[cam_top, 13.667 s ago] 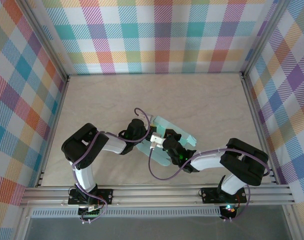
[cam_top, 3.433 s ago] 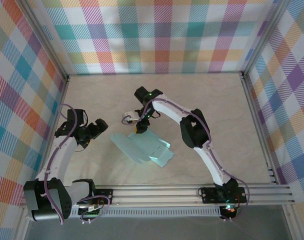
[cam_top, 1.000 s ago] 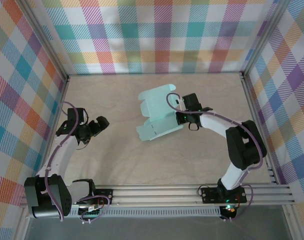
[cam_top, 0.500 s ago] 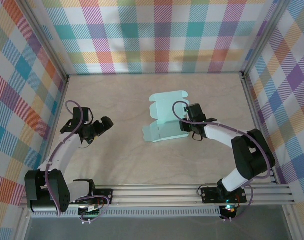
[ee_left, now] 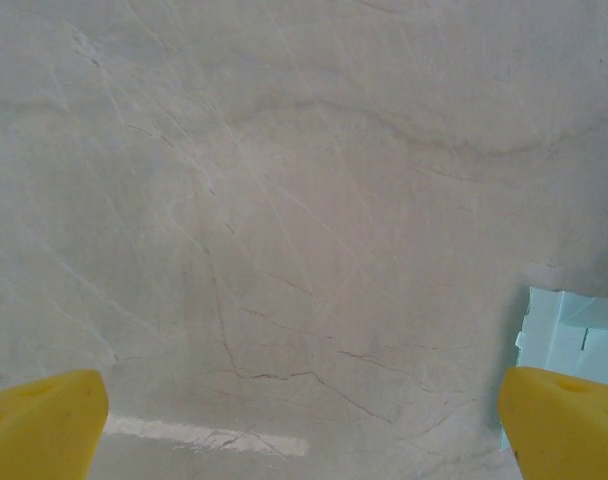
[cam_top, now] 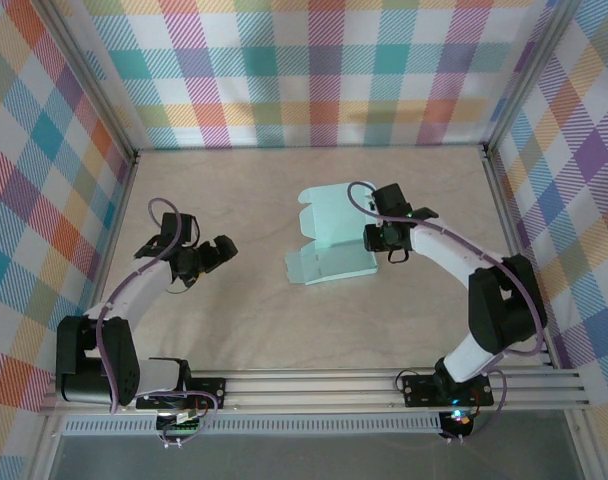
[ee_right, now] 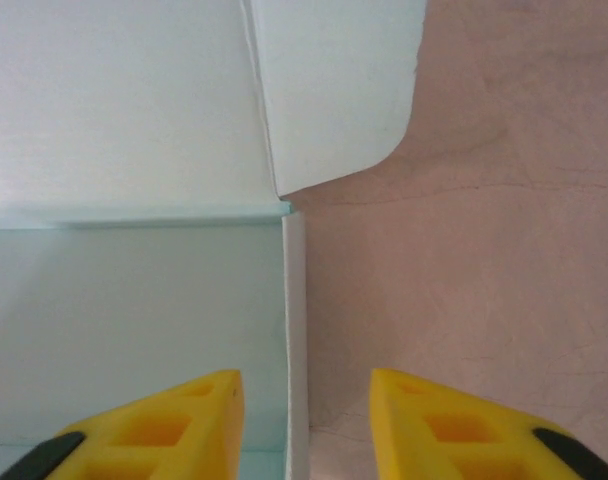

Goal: Fold the paper box

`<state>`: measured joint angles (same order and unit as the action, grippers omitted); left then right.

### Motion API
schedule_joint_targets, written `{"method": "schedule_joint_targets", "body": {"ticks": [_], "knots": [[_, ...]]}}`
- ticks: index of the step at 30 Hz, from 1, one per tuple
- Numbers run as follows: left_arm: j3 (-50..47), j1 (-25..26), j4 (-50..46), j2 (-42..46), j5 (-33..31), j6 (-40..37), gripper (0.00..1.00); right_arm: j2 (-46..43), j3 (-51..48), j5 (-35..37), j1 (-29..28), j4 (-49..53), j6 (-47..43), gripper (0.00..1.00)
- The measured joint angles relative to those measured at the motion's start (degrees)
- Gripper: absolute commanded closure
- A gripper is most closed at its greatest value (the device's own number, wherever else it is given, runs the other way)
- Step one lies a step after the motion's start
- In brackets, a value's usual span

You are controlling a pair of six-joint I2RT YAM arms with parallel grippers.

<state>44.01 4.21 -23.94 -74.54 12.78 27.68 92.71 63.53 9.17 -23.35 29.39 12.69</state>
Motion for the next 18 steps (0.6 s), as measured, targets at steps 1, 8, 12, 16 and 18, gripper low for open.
{"method": "schedule_joint_targets", "body": {"ticks": [1, 8, 12, 16, 18], "knots": [[0.0, 0.33, 0.35, -0.37, 0.0, 0.02, 0.0, 1.09, 0.68, -0.22, 0.11, 0.9, 0.04, 0.69], [0.07, 1.6, 1.68, -2.19, 0.22, 0.15, 0.0, 7.56, 3.52, -1.29, 0.15, 3.76, 0.48, 0.83], [0.07, 1.73, 1.68, -2.67, 0.24, 0.15, 0.0, 9.2, 3.78, -1.29, 0.15, 4.35, 0.59, 0.88], [0.07, 1.73, 1.68, -2.97, 0.24, 0.13, 0.0, 9.99, 4.55, -1.27, 0.15, 4.83, 0.63, 0.89], [0.07, 1.73, 1.68, -3.1, 0.24, 0.13, 0.0, 10.08, 4.63, -1.25, 0.15, 4.96, 0.61, 0.89]]}}
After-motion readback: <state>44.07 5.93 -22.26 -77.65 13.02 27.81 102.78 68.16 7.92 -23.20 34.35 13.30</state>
